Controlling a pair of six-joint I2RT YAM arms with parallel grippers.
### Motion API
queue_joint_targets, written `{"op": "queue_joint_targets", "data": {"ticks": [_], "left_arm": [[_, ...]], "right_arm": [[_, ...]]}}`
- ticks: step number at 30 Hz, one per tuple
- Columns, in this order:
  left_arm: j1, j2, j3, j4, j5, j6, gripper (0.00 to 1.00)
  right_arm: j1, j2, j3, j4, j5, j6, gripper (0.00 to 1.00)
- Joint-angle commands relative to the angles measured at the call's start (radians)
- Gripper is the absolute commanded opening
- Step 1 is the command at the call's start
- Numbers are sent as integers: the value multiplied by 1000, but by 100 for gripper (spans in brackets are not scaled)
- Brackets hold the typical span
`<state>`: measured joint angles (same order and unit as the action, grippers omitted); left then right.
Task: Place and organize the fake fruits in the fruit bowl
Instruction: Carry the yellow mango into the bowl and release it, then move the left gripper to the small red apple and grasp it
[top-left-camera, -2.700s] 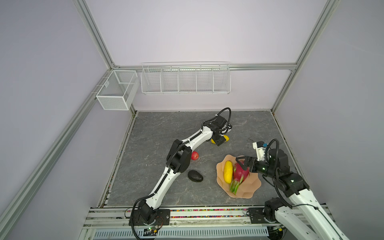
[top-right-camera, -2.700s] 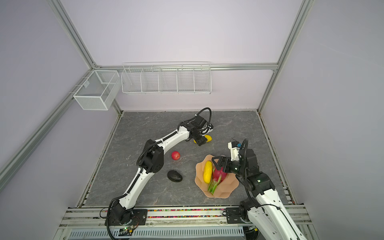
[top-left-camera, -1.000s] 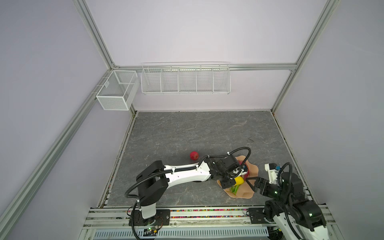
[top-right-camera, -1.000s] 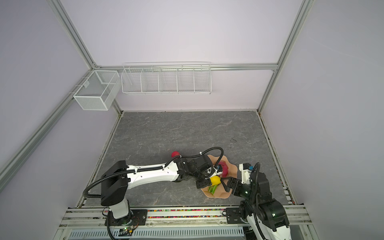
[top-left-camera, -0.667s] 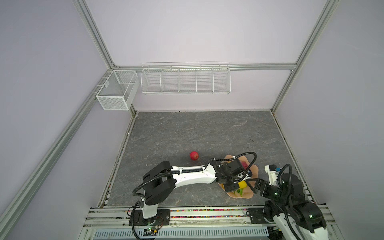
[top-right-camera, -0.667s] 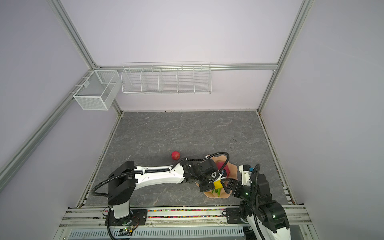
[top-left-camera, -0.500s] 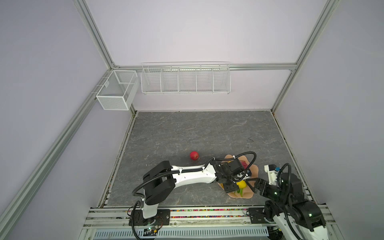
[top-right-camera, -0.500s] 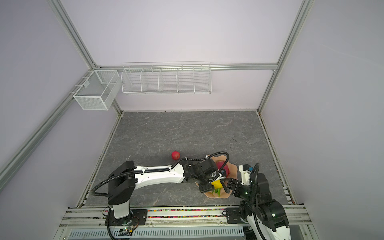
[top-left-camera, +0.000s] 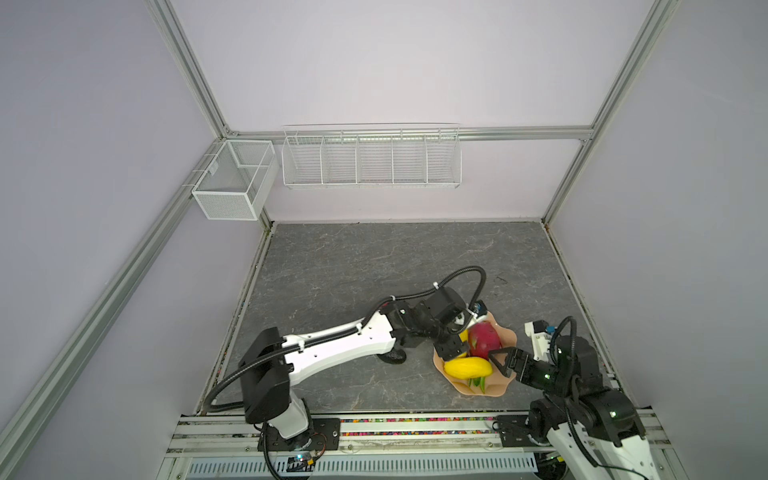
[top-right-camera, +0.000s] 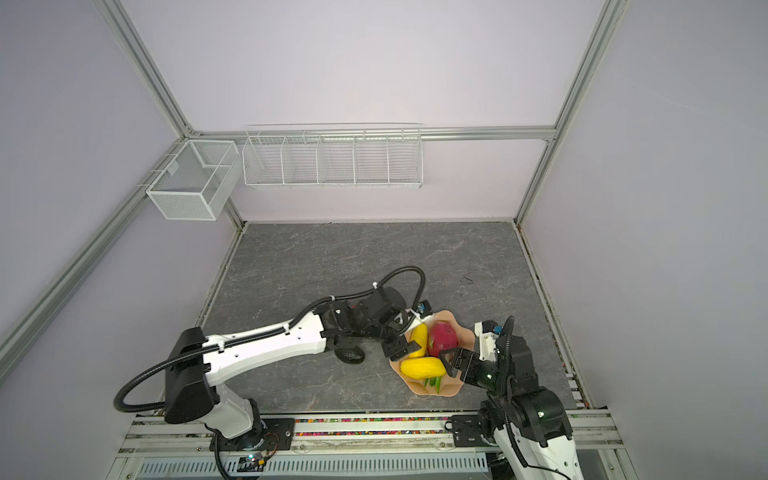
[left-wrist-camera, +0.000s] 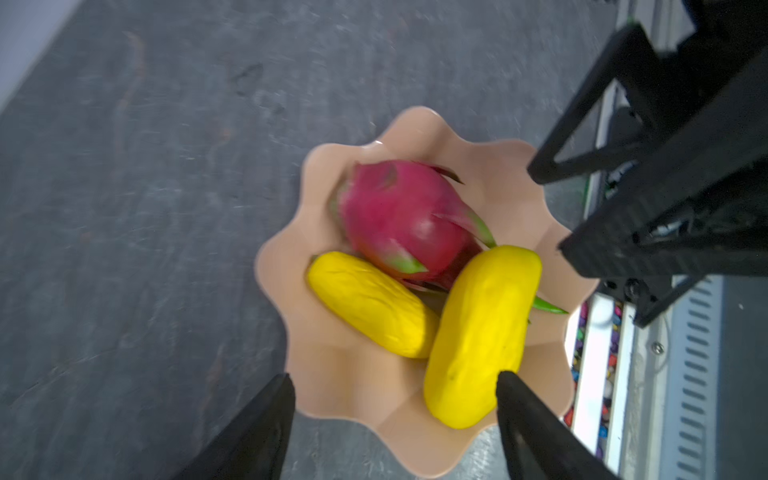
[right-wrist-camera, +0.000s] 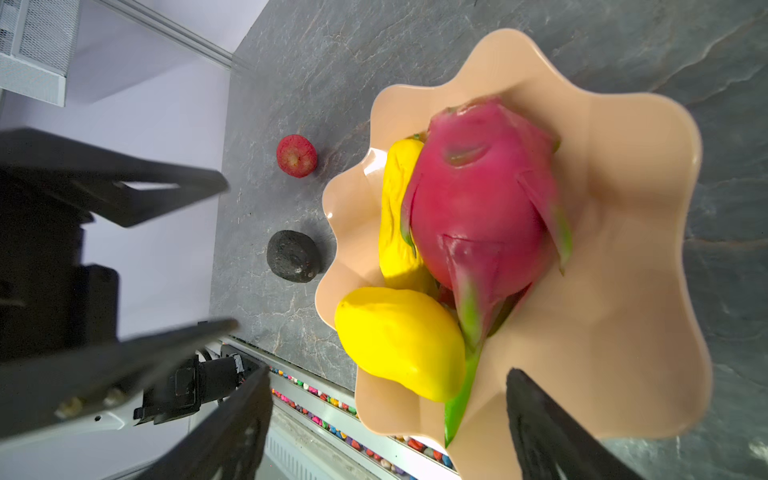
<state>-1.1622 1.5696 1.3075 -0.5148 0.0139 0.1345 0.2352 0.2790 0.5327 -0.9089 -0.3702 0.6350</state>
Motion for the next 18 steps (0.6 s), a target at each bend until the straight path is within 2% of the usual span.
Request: {"op": "queue_joint_targets", "data": {"ticks": [1,4,7,10,14,18], "left_arm": [[73,-66,-86,64,-185,-145,78],[202,-54,-92,-38,-346,-346,79],[334,11,-58,-233,-381,-543,78],[385,39,-93,-238,-368,-588,77],[457,99,-116,-179,-262,-605,78],[476,143,-117,-120,-176,-602,77]], "right_arm": [[-4,53,-7,121,-58,-28,89],[-3,121,4,205,-106,-39,88],[8,187,25,272,-130,-53,88],[26,228,49,325,-139,-65,88],[63,281,81,349,-143,-94,88],[111,304,90,364,-122,-105,88]]}}
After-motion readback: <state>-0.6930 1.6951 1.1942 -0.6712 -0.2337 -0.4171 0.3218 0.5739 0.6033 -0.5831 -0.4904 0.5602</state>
